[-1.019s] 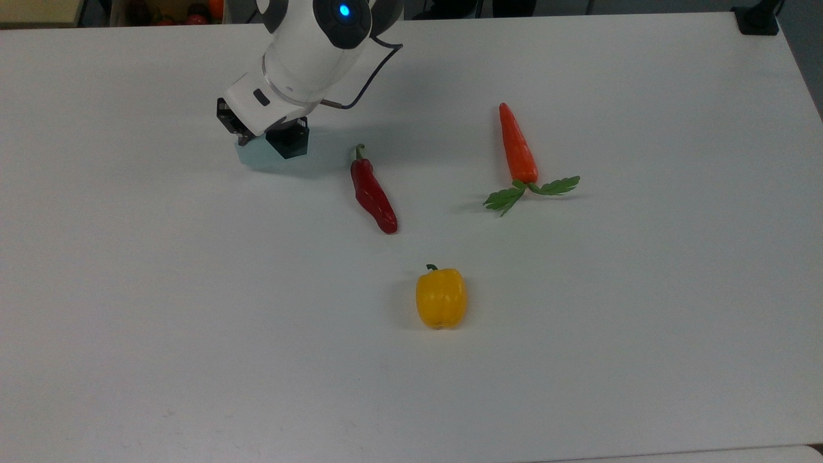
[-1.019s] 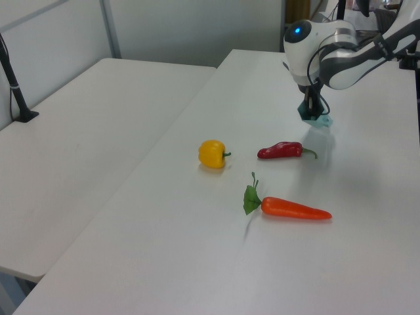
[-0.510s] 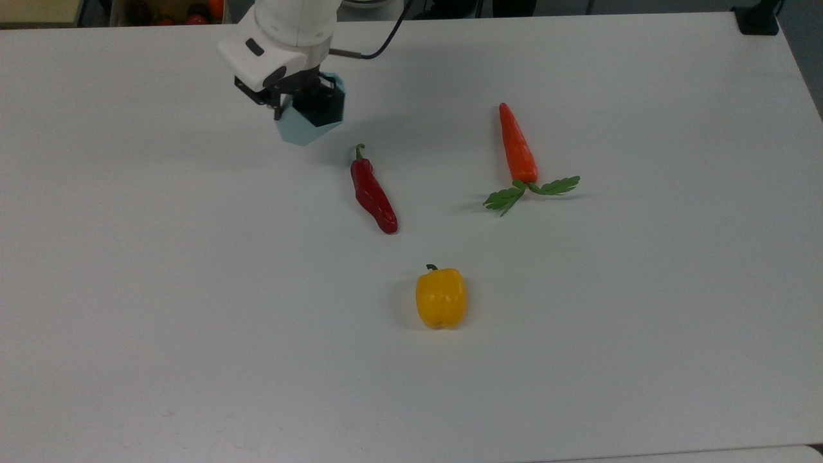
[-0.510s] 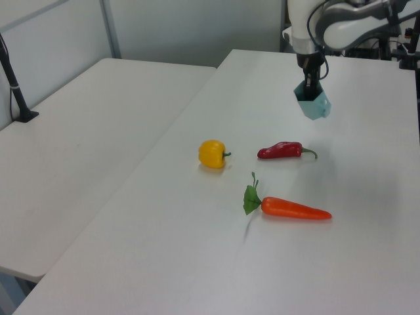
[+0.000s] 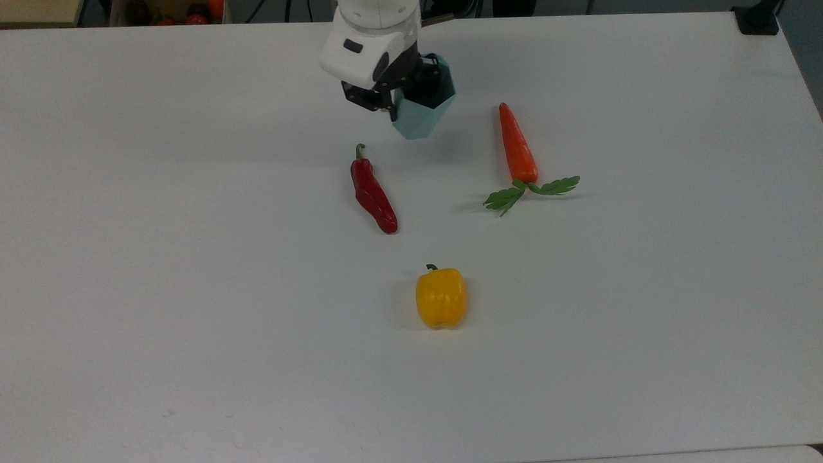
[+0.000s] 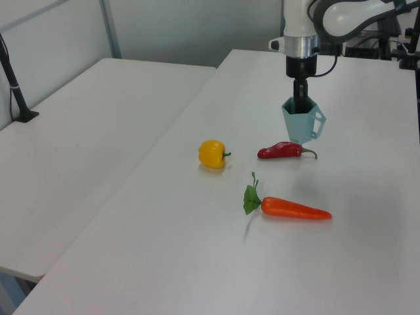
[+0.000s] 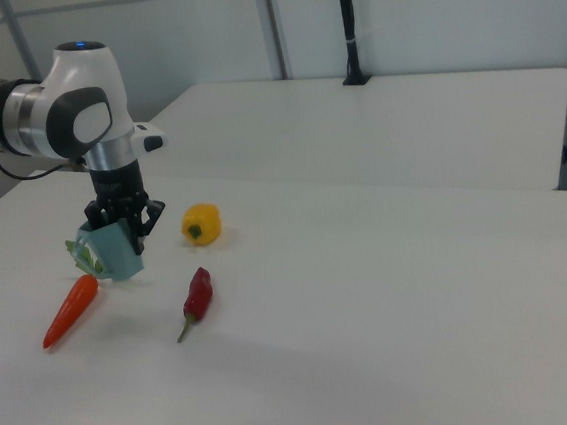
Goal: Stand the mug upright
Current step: 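Carry the mug beside the red chili and lower it onto the table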
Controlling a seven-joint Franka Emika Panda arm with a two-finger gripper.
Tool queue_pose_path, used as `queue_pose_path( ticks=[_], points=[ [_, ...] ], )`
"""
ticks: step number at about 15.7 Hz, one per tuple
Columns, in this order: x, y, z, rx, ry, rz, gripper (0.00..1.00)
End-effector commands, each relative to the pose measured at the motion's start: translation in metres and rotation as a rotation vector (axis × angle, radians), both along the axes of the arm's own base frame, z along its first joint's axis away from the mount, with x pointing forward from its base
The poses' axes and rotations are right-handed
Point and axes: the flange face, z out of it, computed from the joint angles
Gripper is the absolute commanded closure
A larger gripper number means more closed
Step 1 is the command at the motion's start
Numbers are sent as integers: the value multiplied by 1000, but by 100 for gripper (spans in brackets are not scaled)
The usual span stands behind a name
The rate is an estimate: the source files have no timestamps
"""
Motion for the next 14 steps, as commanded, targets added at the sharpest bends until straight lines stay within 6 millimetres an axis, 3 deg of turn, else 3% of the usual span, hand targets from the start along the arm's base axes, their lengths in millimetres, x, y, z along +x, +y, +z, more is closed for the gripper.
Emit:
queue_pose_path(
  ticks=[1,11,14],
  points=[
    [2,1,-15,159,-19,236,100],
    [10,-7,-98,140,-32,332,100],
    [17,-5,-109,133,-69,331,100]
  ],
)
